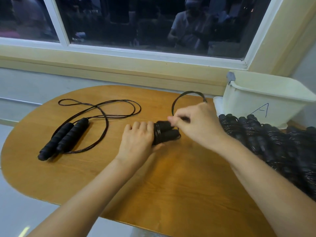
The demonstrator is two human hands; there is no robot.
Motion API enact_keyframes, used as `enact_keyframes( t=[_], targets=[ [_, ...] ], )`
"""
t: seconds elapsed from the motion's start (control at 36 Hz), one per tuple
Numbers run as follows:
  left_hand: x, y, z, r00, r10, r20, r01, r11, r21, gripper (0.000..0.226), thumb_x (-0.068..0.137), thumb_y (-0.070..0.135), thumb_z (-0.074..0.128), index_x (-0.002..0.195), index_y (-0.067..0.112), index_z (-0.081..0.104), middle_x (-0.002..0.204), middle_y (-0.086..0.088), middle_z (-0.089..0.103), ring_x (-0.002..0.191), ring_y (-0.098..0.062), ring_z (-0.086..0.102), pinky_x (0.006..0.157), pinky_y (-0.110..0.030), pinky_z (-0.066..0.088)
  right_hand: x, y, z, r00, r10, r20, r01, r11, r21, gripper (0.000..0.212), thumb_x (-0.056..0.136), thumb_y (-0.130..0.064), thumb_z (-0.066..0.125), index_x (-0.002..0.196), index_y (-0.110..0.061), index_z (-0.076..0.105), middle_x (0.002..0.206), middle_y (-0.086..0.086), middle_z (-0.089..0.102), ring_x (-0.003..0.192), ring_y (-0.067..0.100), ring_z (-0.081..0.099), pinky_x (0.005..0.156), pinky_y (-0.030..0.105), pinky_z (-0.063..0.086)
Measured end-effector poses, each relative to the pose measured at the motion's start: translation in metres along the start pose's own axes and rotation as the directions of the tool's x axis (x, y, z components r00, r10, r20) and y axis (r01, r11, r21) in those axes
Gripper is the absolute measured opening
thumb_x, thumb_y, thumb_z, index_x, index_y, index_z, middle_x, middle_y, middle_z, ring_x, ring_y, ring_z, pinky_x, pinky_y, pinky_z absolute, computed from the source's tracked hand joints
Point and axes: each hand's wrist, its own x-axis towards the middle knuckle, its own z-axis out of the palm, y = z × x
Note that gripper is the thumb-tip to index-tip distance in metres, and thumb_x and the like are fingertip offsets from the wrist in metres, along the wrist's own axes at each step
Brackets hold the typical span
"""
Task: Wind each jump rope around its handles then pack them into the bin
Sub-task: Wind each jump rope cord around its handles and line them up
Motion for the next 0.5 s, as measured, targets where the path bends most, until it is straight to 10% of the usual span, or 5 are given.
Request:
enact_keyframes(
  t=[0.14,0.31,0.5],
  targets=[
    [0.006,-0.006,0.005,0.993,-0.114,-0.007,0.113,0.99,-0.082,0.075,0.072,0.072,0.06,0.102,0.004,0.063,0.078,-0.011,0.065,0.069,-0.032,0.063,0.056,-0.038,0.047,-0.034,-0.001,0.021,1.0,0.002,0.003,-0.002,0.999,-0.053,0.028,0.098,-0.037,0.057,0.08,-0.028,0.076,0.05,-0.019,0.042,0.057,0.0,0.042,0.086,0.033,0.034],
    [0.01,-0.01,-0.001,0.979,-0.162,0.127,0.201,0.887,-0.416,0.099,0.067,0.085,0.039,0.134,0.013,0.05,0.117,-0.005,0.063,0.106,-0.026,0.059,0.084,-0.044,0.051,-0.053,0.007,0.031,0.999,0.051,-0.019,-0.051,0.999,0.015,0.038,0.098,-0.034,0.058,0.06,-0.034,0.06,0.052,-0.018,0.054,0.057,0.001,0.049,0.088,0.033,0.038],
    [0.007,-0.01,-0.007,0.982,-0.13,0.134,0.186,0.648,-0.738,0.083,0.069,0.08,0.052,0.121,0.017,0.058,0.094,0.01,0.064,0.081,-0.008,0.062,0.068,-0.029,0.052,-0.063,0.016,0.036,0.949,0.277,0.148,-0.312,0.881,0.356,0.028,0.094,-0.037,0.06,0.076,-0.027,0.078,0.092,-0.014,0.076,0.074,-0.001,0.065,0.076,0.025,0.052]
  ],
)
